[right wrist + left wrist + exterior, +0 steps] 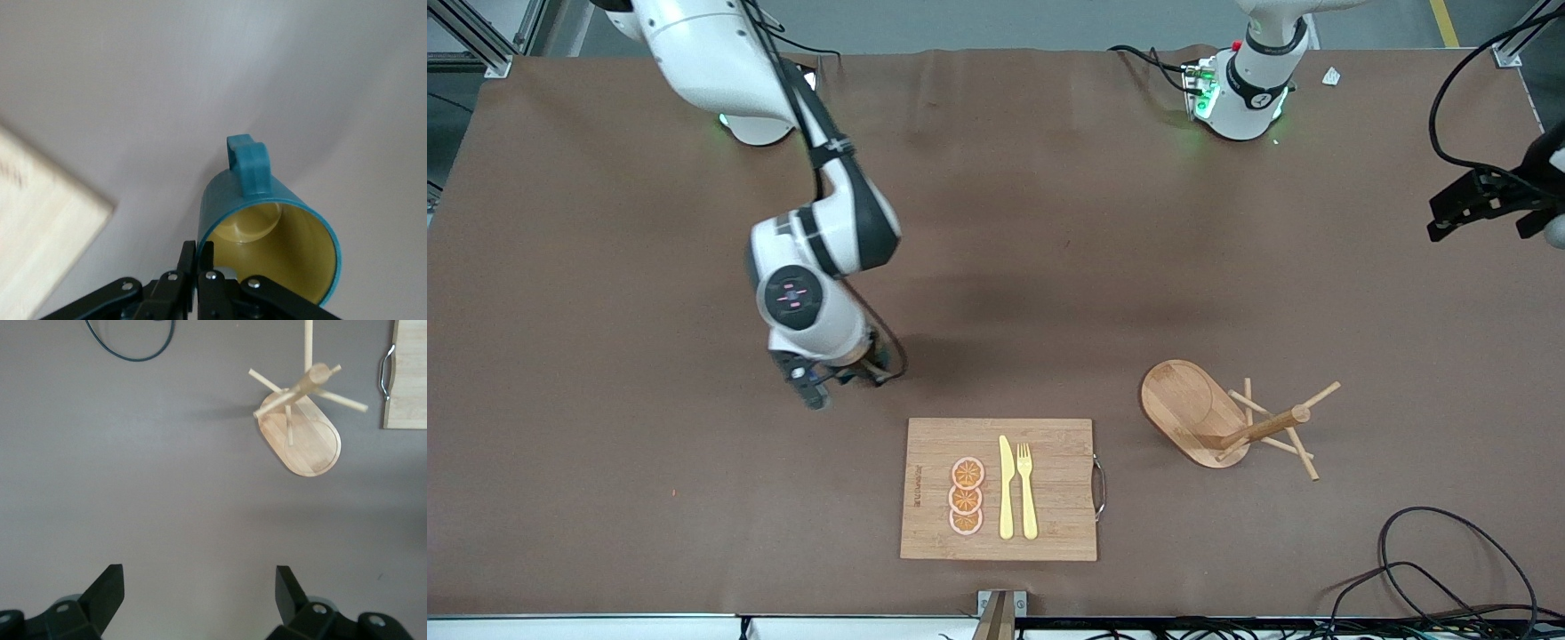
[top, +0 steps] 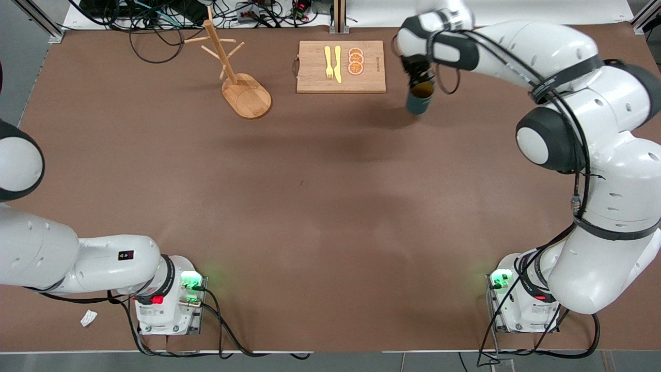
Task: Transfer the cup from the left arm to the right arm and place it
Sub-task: 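Carry the mug with the right gripper away from the cutting board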
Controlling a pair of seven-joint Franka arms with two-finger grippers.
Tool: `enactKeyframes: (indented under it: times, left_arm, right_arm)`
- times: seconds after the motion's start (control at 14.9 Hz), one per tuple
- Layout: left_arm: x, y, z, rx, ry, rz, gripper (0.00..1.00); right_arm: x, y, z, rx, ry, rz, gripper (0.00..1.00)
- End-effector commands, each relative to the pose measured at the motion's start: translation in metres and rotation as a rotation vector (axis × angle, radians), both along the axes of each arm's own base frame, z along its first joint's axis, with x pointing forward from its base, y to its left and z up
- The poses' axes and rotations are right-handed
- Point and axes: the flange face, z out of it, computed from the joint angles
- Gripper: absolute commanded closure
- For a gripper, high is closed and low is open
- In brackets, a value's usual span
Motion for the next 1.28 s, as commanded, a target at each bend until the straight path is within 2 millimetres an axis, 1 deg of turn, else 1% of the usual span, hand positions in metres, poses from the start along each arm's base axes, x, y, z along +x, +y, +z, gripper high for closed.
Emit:
enactKeyframes:
  times: [0.0,0.13,0.2,0.27,0.34,0.47,0.61,0.67,0.74,0.87,0.94,1.01,1.14,1.21]
  left_arm:
    - [-0.02,-0.003,-0.003,-0.008,0.001,0.003,0.0]
    - [-0.024,-0.013,-0.002,-0.006,0.0,-0.014,0.0]
    - [-0.026,-0.015,-0.001,-0.006,-0.001,-0.005,0.0]
    - [-0.026,-0.02,0.0,-0.007,-0.005,0.003,0.0]
    - [-0.027,-0.027,0.001,-0.007,-0.005,0.008,0.0]
    - [-0.028,-0.034,0.001,-0.011,-0.006,0.021,0.0]
    - [-0.028,-0.038,0.0,-0.013,-0.003,0.014,0.0]
    - [-0.028,-0.041,-0.001,-0.026,0.002,0.01,0.0]
    - [-0.027,-0.042,0.0,-0.034,0.001,0.008,0.0]
    - [-0.026,-0.043,-0.002,-0.039,0.005,-0.004,0.0]
    - [-0.027,-0.043,-0.001,-0.039,0.004,-0.007,0.0]
    - [-0.027,-0.044,-0.001,-0.039,0.004,-0.009,0.0]
    - [-0.027,-0.046,-0.001,-0.04,0.004,0.003,0.0]
    - [-0.028,-0.052,-0.001,-0.038,0.004,-0.013,0.0]
  right_arm:
    - [0.016,-0.067,0.017,-0.035,-0.021,0.05,1.0]
    - [0.028,-0.11,0.014,-0.037,-0.017,0.069,1.0]
    - [0.034,-0.134,0.014,-0.038,-0.016,0.102,1.0]
    - [0.04,-0.169,0.013,-0.028,-0.009,0.124,1.0]
    - [0.042,-0.187,0.012,-0.025,-0.008,0.144,1.0]
    - [0.048,-0.228,0.007,-0.025,-0.005,0.165,1.0]
    - [0.05,-0.254,-0.008,-0.027,0.005,0.206,1.0]
    - [0.051,-0.263,-0.015,-0.017,0.001,0.193,1.0]
    - [0.053,-0.263,-0.019,-0.012,-0.001,0.203,1.0]
    - [0.055,-0.26,-0.023,-0.011,0.001,0.2,1.0]
    - [0.056,-0.256,-0.03,-0.017,0.01,0.19,1.0]
    - [0.06,-0.258,-0.025,-0.008,-0.005,0.124,1.0]
    - [0.061,-0.259,-0.025,0.025,-0.016,-0.079,1.0]
    - [0.061,-0.261,-0.025,0.027,-0.015,-0.185,1.0]
